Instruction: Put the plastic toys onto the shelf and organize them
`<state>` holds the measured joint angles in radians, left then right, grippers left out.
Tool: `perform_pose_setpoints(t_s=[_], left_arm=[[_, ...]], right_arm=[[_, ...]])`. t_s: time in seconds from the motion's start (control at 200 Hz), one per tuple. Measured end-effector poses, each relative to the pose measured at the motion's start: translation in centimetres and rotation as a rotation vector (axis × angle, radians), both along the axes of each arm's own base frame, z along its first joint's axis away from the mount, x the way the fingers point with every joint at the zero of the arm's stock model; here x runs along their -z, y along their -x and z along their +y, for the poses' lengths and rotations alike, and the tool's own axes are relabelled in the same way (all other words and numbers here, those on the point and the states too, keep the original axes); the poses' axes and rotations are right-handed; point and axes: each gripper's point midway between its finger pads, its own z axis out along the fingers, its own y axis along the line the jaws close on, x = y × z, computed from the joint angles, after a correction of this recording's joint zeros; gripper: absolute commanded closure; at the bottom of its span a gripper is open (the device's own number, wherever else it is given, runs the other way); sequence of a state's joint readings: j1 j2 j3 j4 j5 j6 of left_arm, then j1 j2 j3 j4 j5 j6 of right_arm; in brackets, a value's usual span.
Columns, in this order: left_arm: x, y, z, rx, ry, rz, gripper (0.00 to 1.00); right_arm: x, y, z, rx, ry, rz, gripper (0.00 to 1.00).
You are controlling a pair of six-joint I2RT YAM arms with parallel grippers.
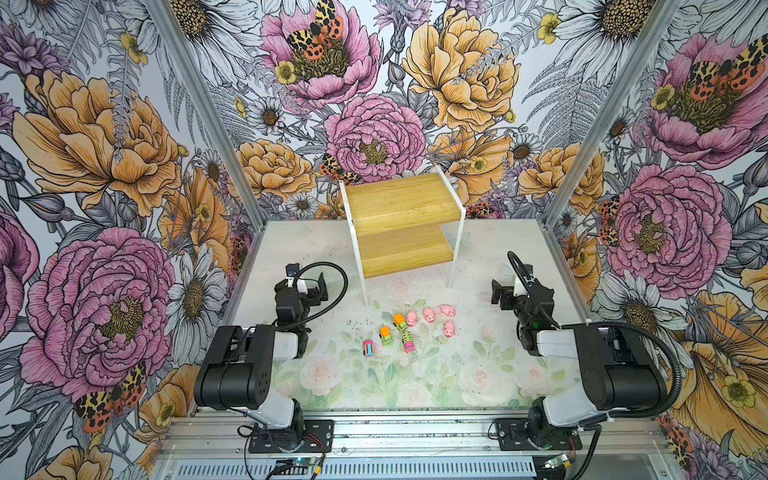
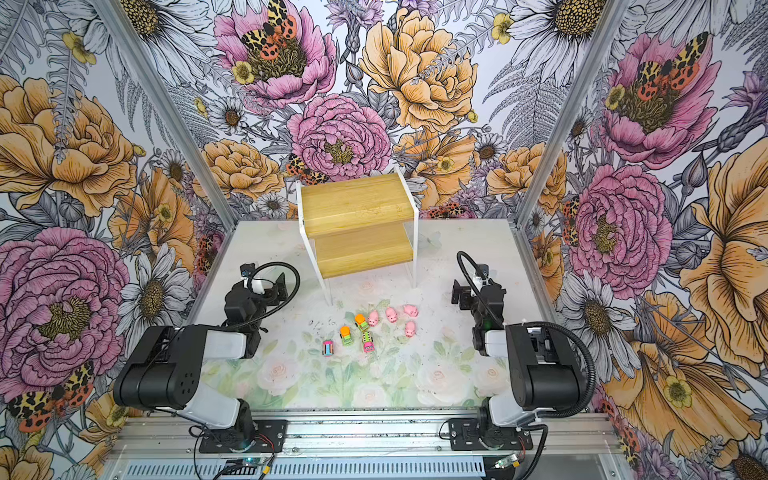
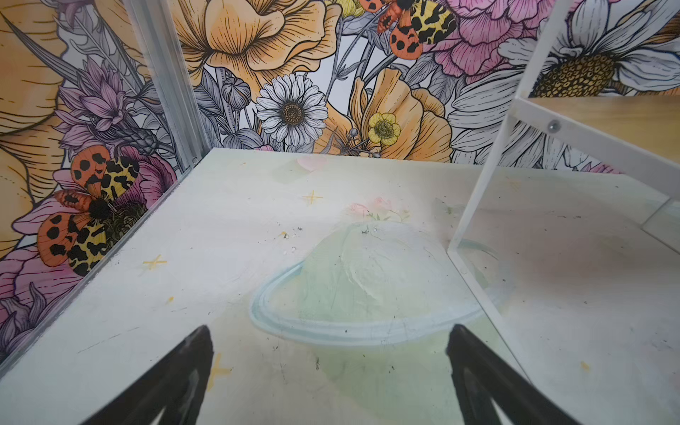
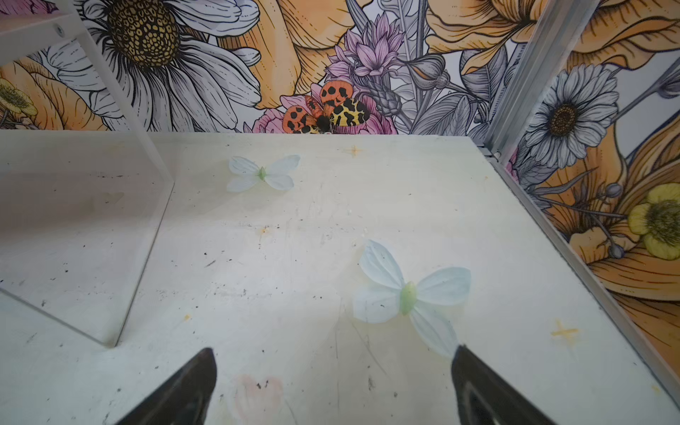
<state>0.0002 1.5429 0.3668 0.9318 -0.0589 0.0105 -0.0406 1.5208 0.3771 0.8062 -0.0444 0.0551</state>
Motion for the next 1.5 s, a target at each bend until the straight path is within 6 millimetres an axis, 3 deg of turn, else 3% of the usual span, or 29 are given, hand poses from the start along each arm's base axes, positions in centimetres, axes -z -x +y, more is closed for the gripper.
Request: perform_pose_setpoints(t_s=[0.971, 1.181, 1.286, 1.406, 1.496], left_arm=[[0.0, 0.0, 0.0, 0.003, 0.001, 0.0, 0.01], [-0.2, 0.1, -0.1, 0.003, -0.003, 0.001, 0.01], [-2.1, 0.8, -0.5, 0.012, -0.02, -0.01, 0.01], [-7.1, 1.6, -2.2, 0.055, -0.019, -0.073, 0.01], [-10.6, 2.0, -4.0, 0.1, -0.005, -0.118, 0.01]], right_arm=[[0.0, 0.0, 0.0, 0.0, 0.0, 0.0, 0.0], [-0.1, -0.1, -0.8, 0.05, 0.001, 0.028, 0.07], [-3.1, -0.7, -1.2, 0.072, 0.0, 0.008, 0.11], [-8.9, -0.8, -0.9, 0.059, -0.023, -0.076, 0.13], [-11.8, -0.3, 0.1, 0.02, -0.082, -0.103, 0.19]])
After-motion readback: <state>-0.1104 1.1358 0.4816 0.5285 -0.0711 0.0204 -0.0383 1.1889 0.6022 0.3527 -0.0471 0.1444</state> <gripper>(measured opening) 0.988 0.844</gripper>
